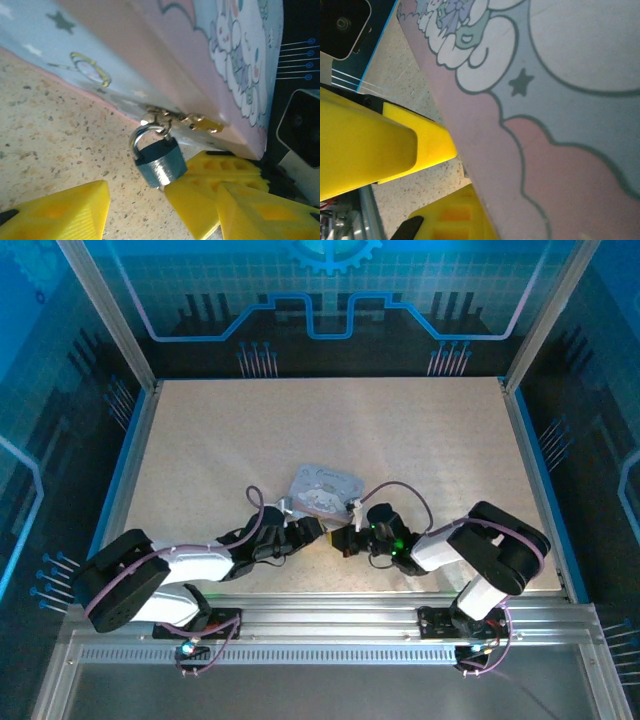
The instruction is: Unlock the padlock with the key
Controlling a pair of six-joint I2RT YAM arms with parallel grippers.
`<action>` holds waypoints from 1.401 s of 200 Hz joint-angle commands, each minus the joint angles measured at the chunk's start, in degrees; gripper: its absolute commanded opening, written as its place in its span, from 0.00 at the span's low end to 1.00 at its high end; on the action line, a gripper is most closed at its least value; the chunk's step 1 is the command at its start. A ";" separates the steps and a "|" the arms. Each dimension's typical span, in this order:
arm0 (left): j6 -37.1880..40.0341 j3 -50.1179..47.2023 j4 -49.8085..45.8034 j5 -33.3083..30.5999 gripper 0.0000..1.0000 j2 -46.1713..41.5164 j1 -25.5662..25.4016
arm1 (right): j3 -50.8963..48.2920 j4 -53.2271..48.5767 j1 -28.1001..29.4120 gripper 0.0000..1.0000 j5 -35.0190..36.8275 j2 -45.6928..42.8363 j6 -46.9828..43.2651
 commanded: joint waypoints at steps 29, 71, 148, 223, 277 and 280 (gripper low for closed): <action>-3.49 -1.45 5.84 -1.11 0.52 3.84 0.39 | 0.51 0.24 1.72 0.05 0.30 -1.54 5.94; -5.02 -1.68 10.26 -0.57 0.46 7.10 0.35 | 0.71 0.62 1.68 0.05 -0.23 -1.56 9.40; -5.99 -1.66 12.36 -0.57 0.37 9.09 0.23 | 0.78 2.92 1.75 0.05 -0.81 -0.59 16.05; -6.25 -1.74 12.61 -0.85 0.22 8.84 0.22 | 0.88 3.23 1.82 0.08 -1.10 -1.32 19.81; -6.61 -1.76 12.65 -1.36 0.09 8.58 0.18 | 0.49 -0.19 1.97 0.18 0.41 -3.15 17.69; -6.60 -1.76 12.61 -1.39 0.09 8.58 0.16 | 0.51 -0.53 1.98 0.18 0.53 -3.33 17.49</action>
